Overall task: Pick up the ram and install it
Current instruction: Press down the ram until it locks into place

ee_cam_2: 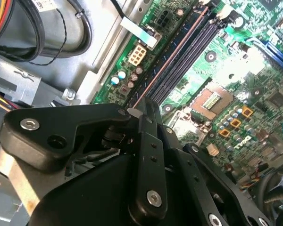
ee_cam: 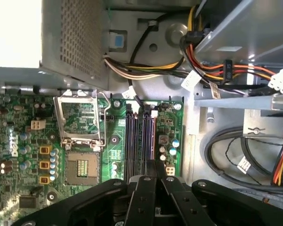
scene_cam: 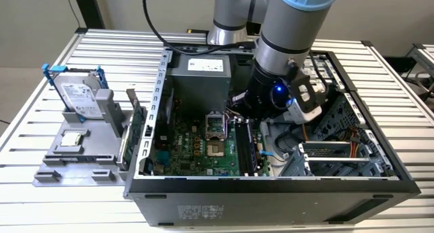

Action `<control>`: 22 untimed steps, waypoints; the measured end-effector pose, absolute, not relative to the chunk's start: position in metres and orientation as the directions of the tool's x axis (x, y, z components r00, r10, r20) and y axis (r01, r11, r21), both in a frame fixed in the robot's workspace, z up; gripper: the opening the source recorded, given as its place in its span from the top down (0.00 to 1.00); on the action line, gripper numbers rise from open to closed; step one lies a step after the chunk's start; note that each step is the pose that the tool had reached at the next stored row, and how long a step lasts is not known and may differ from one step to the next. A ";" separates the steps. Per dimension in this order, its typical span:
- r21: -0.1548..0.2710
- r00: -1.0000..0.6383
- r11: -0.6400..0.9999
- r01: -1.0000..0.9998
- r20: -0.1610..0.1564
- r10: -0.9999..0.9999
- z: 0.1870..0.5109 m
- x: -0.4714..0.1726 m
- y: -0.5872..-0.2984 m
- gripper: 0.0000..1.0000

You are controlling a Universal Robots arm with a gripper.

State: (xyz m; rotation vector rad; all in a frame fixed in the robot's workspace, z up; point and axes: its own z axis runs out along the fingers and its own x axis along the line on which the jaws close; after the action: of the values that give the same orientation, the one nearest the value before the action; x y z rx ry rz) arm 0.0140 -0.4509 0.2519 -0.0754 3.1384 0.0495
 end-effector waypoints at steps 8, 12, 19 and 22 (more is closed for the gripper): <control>0.031 -0.982 0.981 -0.190 -0.004 -0.190 0.252 0.014 -0.451 1.00; 0.031 -0.967 0.966 -0.256 -0.005 -0.256 0.252 0.014 -0.451 1.00; 0.031 -0.938 0.938 -0.346 -0.004 -0.346 0.252 0.014 -0.451 1.00; 0.031 -0.924 0.924 -0.381 -0.005 -0.381 0.252 0.014 -0.451 1.00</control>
State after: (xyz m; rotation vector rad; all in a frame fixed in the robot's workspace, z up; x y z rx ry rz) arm 0.0140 -0.4509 0.2519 -0.6110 3.0828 0.0495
